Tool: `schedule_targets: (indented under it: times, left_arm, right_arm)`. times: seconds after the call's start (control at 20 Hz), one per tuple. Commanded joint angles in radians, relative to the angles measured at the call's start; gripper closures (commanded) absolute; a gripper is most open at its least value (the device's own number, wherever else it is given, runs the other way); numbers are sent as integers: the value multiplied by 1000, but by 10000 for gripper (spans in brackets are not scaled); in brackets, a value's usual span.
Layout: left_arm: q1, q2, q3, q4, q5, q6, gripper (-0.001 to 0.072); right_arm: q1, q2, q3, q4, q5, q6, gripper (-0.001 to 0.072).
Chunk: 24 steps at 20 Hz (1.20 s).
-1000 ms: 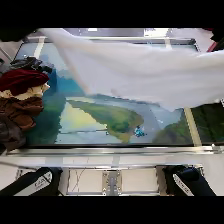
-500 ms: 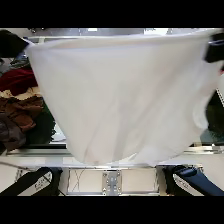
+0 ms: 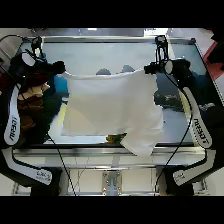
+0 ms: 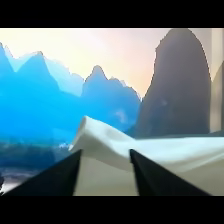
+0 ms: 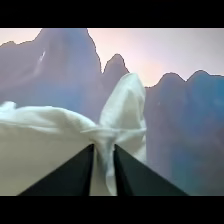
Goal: Fold the shirts.
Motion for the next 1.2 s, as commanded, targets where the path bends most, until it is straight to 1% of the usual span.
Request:
schedule_targets:
  times: [0.0,0.05,0.1,0.15,0.2,0.25,0.3,0.35,0.4,0.45,0.5,0.55,0.6,0.65,0.7,0.8,0.85,0.9,0.95,1.05,1.1,1.15]
  left_arm:
    - [1,-84,10,-93,255,-6,133]
    - [3,-76,47,-89,275,-2,133]
    - [8,-62,105,-90,269,0,133]
    - [15,-38,176,-84,240,2,133]
    - [26,-5,239,-80,209,10,133]
    - [40,39,291,-75,178,42,133]
    - [55,103,330,-50,150,93,133]
    - [68,171,339,10,134,122,134]
    - [80,243,339,105,89,115,134]
    - [88,301,338,199,6,98,134]
    - [98,349,333,292,-114,74,134]
    - [111,387,304,361,-210,56,134]
    - [134,427,235,410,-277,40,134]
    - [161,471,131,418,-291,3,134]
    - [187,525,-17,402,-256,-29,134]
    - [199,640,-360,342,-114,-105,134]
    - [198,686,-519,284,-50,-128,134]
    - [198,722,-664,210,-2,-130,134]
    - [198,742,-766,146,23,-130,134]
    - [198,751,-899,-4,-13,-127,134]
    - [198,752,-940,-75,-24,-101,134]
    - [198,754,-972,-153,-18,-38,134]
  right_arm:
    - [-13,-92,10,26,-258,88,235]
    - [-21,-79,33,10,-240,88,229]
    - [-32,-53,65,-21,-192,88,227]
    - [-47,-18,92,-69,-130,87,223]
    - [-70,34,121,-161,-34,87,223]
    - [-97,89,141,-253,66,87,223]
    - [-134,158,151,-328,171,87,223]
    - [-181,222,150,-350,253,87,223]
    - [-248,287,146,-317,330,86,223]
    - [-323,345,135,-249,402,75,223]
    - [-397,394,107,-156,460,53,223]
    - [-472,438,59,-48,513,-11,223]
    - [-547,480,-16,58,574,-90,224]
    - [-613,516,-105,140,620,-143,224]
    - [-678,551,-221,223,645,-188,224]
    - [-787,606,-477,367,642,-249,223]
    - [-827,621,-595,430,643,-288,223]
    - [-856,629,-711,482,632,-311,223]
    - [-870,631,-811,526,595,-312,223]
    - [-868,631,-962,597,575,-333,223]
    - [-869,631,-1030,624,567,-337,223]
    - [-869,631,-1085,663,555,-337,223]
